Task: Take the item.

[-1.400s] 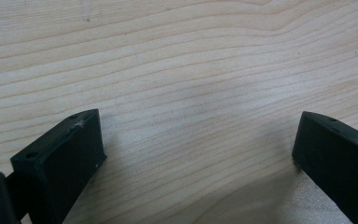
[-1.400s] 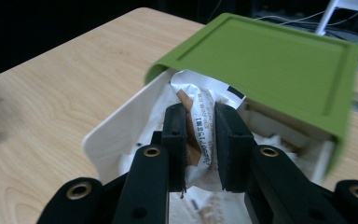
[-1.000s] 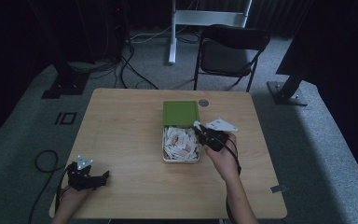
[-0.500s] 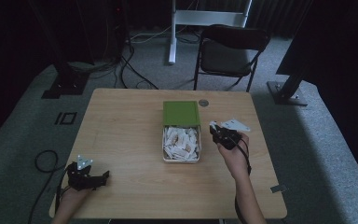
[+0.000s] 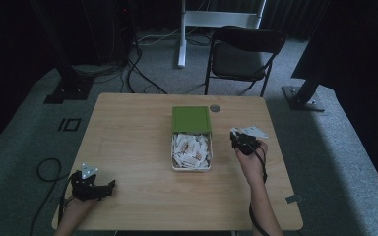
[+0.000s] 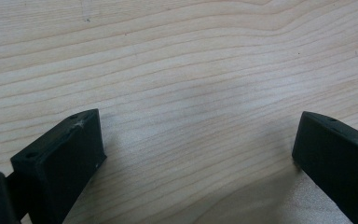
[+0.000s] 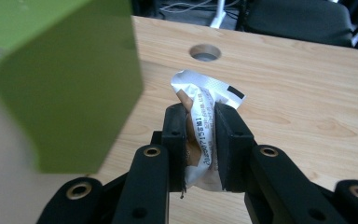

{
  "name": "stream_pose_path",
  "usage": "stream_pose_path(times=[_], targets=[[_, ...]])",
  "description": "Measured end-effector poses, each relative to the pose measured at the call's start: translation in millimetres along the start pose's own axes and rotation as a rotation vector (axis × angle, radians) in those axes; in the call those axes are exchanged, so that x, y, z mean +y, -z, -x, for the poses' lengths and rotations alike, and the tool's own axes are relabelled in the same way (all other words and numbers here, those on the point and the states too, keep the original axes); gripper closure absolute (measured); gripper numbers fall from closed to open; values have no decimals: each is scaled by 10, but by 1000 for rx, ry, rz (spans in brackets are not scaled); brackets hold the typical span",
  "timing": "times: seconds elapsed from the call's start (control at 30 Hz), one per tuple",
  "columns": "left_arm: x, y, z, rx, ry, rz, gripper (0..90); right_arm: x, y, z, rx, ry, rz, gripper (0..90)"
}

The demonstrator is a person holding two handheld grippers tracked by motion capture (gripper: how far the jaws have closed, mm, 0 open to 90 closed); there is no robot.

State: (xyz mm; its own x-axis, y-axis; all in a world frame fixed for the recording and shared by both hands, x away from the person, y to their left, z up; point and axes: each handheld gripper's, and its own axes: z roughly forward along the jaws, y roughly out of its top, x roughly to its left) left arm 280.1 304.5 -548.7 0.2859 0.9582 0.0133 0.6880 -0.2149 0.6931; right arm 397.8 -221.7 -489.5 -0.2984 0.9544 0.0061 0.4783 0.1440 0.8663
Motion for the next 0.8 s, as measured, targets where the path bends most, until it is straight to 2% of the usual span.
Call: stream_pose_path(times=[0.17,0.47,0.8], targets=[[0,0,0,0,0,0,28,-49,-129,74,1,-13,-20,757],[0,0,0,0,0,0,27,-36,-339,167,-51,-22,-48,758],[0,0,0,0,0,0,28,-28,-570,256,-63,-48,-53,757]])
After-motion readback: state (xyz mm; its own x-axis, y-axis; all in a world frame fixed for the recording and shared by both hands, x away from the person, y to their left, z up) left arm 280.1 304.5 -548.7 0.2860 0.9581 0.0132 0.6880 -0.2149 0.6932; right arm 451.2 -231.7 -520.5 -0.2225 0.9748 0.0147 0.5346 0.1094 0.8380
